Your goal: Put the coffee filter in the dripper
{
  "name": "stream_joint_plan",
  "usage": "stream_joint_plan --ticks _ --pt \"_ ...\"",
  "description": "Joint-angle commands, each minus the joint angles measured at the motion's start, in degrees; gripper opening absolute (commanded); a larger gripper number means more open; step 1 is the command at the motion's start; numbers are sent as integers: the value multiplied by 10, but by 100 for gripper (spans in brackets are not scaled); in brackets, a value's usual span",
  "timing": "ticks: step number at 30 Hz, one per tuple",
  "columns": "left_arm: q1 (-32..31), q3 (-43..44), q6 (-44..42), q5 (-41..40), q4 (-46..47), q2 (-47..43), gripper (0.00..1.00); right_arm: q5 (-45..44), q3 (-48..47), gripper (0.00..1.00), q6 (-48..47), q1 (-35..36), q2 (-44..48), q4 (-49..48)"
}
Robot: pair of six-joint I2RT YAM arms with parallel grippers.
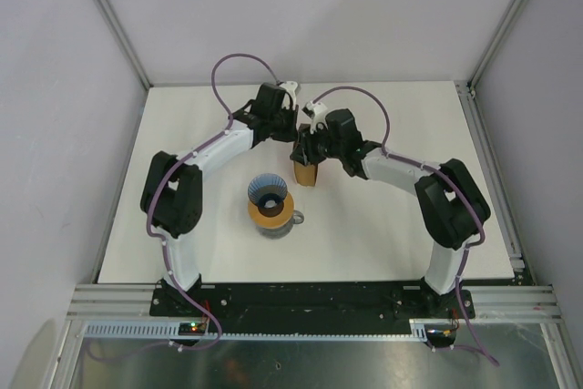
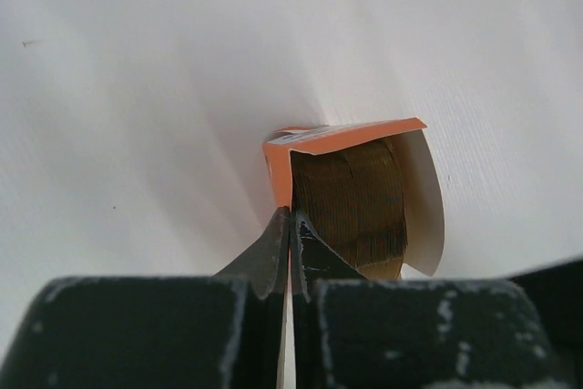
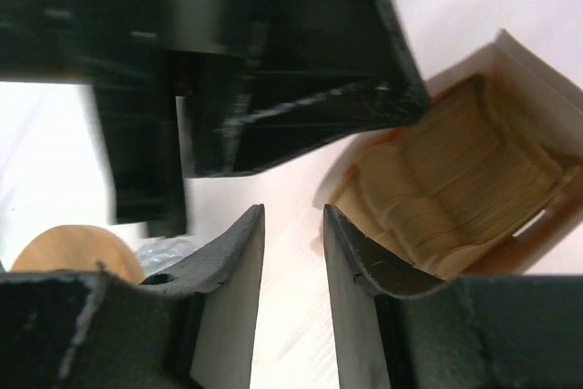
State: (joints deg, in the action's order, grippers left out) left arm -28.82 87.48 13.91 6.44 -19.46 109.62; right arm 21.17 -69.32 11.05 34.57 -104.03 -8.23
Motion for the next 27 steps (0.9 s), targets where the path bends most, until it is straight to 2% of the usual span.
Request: stream_joint_plan --ticks 1,8,18,27 --pt "-5 17 -13 12 -3 -37 0 -23 -5 37 14 -10 -18 -23" --pt "-7 12 -19 19 -4 -41 0 -53 -5 35 31 -25 -24 -24" --pt "-16 11 -25 30 -6 -43 0 -174 -5 29 26 -22 -13 23" --pt "-22 13 -26 27 -9 -42 0 -229 -6 31 17 -17 -2 41"
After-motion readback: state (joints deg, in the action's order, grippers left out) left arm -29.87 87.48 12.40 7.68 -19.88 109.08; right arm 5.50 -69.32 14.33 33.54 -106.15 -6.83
